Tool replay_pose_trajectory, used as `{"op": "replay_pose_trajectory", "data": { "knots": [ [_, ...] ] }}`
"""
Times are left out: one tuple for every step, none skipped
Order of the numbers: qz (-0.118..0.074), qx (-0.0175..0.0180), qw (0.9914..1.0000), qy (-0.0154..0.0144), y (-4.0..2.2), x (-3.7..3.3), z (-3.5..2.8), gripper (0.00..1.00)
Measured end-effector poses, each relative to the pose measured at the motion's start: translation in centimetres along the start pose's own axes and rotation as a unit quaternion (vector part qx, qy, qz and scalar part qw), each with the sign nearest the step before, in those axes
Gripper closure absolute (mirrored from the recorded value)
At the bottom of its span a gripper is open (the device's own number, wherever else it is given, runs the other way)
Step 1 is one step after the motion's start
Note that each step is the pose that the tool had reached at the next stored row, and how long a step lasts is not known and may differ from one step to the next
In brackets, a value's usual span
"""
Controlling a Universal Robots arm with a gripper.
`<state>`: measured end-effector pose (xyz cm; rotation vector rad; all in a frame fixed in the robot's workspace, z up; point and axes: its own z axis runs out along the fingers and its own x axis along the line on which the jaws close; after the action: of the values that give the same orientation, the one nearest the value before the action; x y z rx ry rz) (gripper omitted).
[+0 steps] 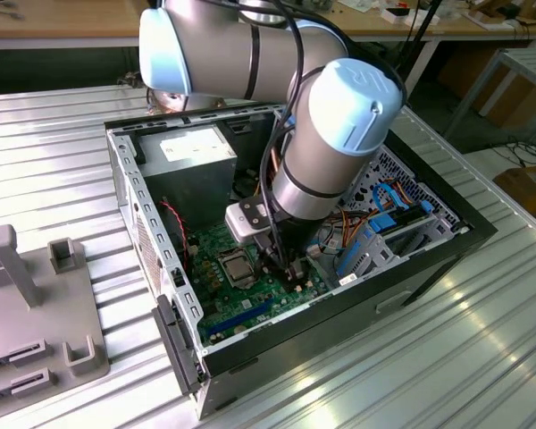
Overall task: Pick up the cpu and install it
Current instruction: 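Install the first cpu locking lever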
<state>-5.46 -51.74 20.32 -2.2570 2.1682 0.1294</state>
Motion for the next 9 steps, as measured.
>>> {"op": "replay_pose_trajectory", "data": {
  "knots": [
    [0.0, 0.0, 1.0, 0.0, 0.06, 0.0, -0.02, 0.89],
    [0.0, 0.0, 1.0, 0.0001, 0.11, 0.0, -0.04, 0.89],
    [-0.001, 0.0, 1.0, 0.0001, 0.12, -0.01, -0.04, 0.89],
    [-0.001, 0.0, 1.0, 0.0001, 0.13, -0.01, -0.03, 0.89],
    [-0.001, 0.0, 1.0, 0.0001, 0.14, 0.0, -0.04, 0.89],
    [-0.001, -0.0001, 1.0, 0.0001, 0.15, 0.03, -0.04, 0.89],
    [-0.001, -0.0001, 1.0, 0.0001, 0.1, 0.08, -0.02, 0.89],
    [-0.002, -0.0001, 1.0, 0.0001, 0.03, 0.09, -0.01, 0.89],
    [-0.002, -0.0001, 1.0, 0.0001, -0.09, 0.13, 0.01, 0.89]
  ]
}}
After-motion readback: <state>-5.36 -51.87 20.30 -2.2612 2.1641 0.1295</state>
